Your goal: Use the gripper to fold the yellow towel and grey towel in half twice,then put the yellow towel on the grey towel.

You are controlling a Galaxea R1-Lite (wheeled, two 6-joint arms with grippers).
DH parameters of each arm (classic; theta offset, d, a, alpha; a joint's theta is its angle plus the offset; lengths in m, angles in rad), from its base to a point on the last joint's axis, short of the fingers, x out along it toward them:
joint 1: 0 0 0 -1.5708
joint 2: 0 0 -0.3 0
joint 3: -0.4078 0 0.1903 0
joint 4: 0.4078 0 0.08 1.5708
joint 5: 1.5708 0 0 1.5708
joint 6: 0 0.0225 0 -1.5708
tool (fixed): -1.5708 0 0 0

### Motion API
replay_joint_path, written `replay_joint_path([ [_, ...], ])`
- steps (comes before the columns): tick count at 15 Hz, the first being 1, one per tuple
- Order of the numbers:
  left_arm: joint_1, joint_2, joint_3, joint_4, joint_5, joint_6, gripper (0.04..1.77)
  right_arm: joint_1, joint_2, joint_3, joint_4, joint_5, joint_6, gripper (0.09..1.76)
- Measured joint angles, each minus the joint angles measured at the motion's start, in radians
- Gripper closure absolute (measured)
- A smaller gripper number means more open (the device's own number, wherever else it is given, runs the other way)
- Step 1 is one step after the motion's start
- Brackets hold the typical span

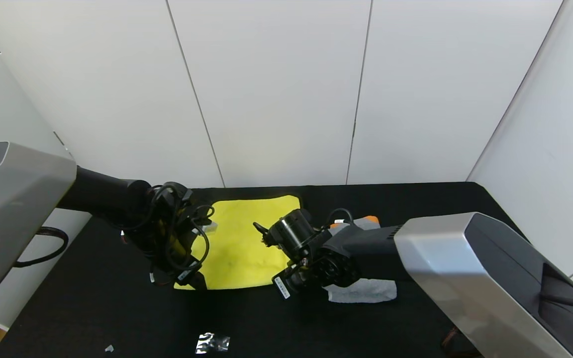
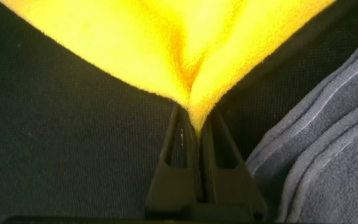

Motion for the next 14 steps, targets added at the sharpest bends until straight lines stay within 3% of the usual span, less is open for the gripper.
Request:
replay_joint_path([
  [14, 0.010, 0.034, -0.027, 0.001, -0.004, -0.008, 0.12, 0.001, 0.000, -0.006, 0.001, 0.000, 0.000, 1.71],
])
